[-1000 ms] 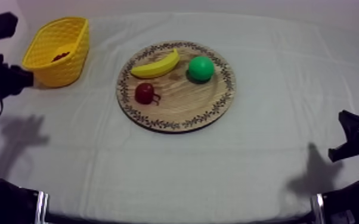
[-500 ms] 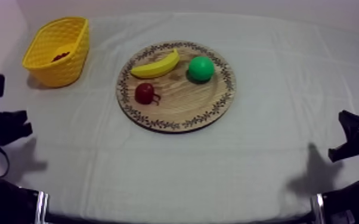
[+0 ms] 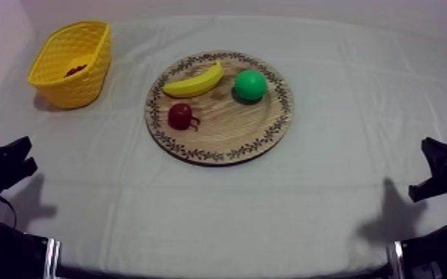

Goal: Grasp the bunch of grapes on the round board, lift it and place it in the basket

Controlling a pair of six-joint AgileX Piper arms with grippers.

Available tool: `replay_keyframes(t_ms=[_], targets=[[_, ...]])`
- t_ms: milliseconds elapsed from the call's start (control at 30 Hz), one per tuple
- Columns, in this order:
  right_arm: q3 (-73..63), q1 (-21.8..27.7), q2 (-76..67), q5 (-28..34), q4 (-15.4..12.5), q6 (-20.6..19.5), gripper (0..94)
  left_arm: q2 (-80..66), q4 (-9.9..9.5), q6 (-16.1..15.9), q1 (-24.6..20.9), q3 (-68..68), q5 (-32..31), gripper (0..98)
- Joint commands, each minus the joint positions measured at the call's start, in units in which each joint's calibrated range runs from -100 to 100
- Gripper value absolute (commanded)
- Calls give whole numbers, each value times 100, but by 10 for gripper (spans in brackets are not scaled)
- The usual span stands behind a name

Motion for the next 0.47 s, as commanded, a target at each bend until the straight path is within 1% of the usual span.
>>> replay_keyframes(t_ms=[0, 233, 433], targets=[[0, 1, 0, -2, -1, 1, 3, -162, 0, 297, -31, 16, -16, 1], [0, 1, 0, -2, -1, 1, 3, -819, 1, 341, -139, 101, -73, 1], [0, -6, 0, -2, -1, 1, 3, -951, 2, 344, -202, 141, -106, 1]])
